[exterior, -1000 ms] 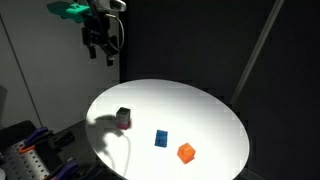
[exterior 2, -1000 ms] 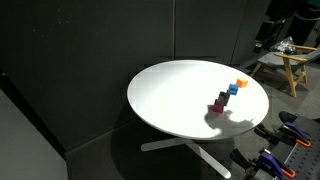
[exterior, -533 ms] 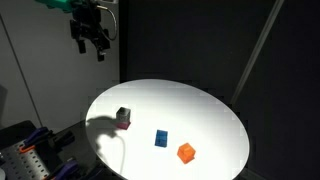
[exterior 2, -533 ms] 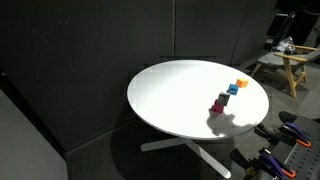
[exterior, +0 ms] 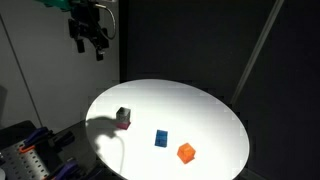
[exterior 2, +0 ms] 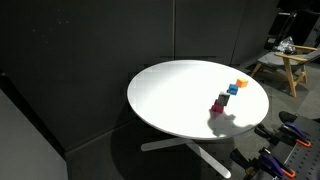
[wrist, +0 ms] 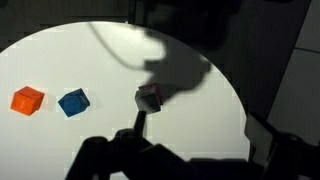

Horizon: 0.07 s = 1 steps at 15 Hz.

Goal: Pick up the gray block and put it on the pink block

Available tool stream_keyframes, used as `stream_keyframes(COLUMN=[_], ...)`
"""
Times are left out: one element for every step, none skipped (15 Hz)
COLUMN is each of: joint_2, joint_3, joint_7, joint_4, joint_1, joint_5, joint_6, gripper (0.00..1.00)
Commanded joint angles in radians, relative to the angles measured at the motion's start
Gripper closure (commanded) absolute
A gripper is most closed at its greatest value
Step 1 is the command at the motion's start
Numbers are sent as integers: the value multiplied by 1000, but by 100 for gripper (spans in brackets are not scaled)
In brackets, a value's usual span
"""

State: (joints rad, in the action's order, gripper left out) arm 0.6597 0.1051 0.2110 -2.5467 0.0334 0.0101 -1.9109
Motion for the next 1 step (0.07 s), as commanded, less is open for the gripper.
stream_keyframes(joint_2=[0], joint_3=[3], joint_7=[-2], joint_4=[2], joint_1=[-4], joint_5=[-2], joint_6=[2], gripper=[0])
